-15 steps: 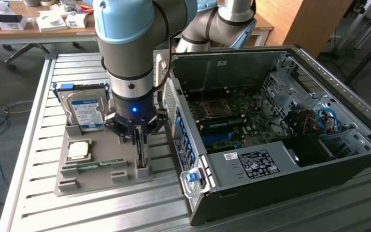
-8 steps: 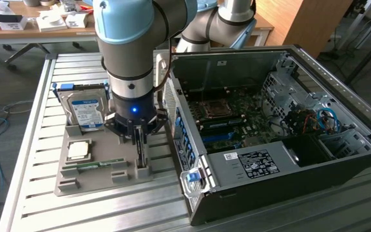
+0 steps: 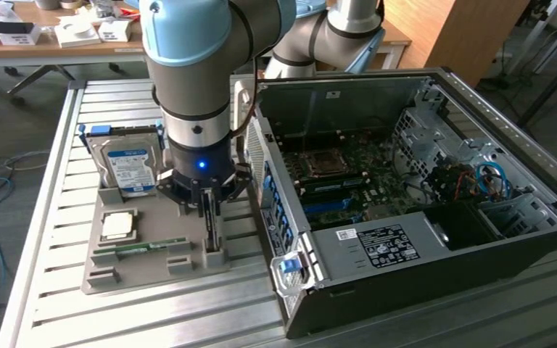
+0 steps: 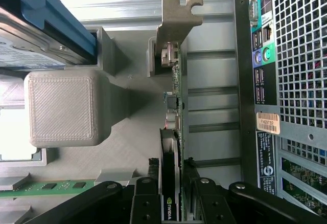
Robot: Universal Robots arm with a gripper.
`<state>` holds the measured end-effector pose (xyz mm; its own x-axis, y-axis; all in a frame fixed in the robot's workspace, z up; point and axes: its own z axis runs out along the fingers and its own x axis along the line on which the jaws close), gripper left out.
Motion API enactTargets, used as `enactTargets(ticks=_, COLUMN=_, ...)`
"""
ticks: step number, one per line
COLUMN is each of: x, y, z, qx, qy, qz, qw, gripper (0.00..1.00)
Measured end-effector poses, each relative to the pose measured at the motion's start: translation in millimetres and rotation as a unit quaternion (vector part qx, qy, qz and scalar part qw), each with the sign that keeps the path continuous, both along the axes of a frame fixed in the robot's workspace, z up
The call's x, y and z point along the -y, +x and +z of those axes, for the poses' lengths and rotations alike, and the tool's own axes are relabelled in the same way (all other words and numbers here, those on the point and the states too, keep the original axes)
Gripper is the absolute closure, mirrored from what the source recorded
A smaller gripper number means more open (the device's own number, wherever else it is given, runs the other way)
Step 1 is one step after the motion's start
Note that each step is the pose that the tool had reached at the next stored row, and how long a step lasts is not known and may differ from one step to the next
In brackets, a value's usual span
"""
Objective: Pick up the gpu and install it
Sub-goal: 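Pick up the gpu and move the gpu toward the slot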
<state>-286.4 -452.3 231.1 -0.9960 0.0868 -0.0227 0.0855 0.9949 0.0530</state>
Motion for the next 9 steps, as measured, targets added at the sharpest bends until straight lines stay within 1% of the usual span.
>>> enactTargets(ticks=1, x=0.0, y=0.0, z=0.0, qx=-0.0001, qy=0.0000, qz=0.000, qw=1.0000, gripper=0.69)
enactTargets(ticks=2, x=0.0, y=0.0, z=0.0, qx=0.0000, qy=0.0000, qz=0.000, qw=1.0000, gripper=0.74)
enactTargets(ticks=9, x=0.0, y=0.0, z=0.0, qx=0.0000, qy=0.0000, qz=0.000, qw=1.0000, gripper=0.74)
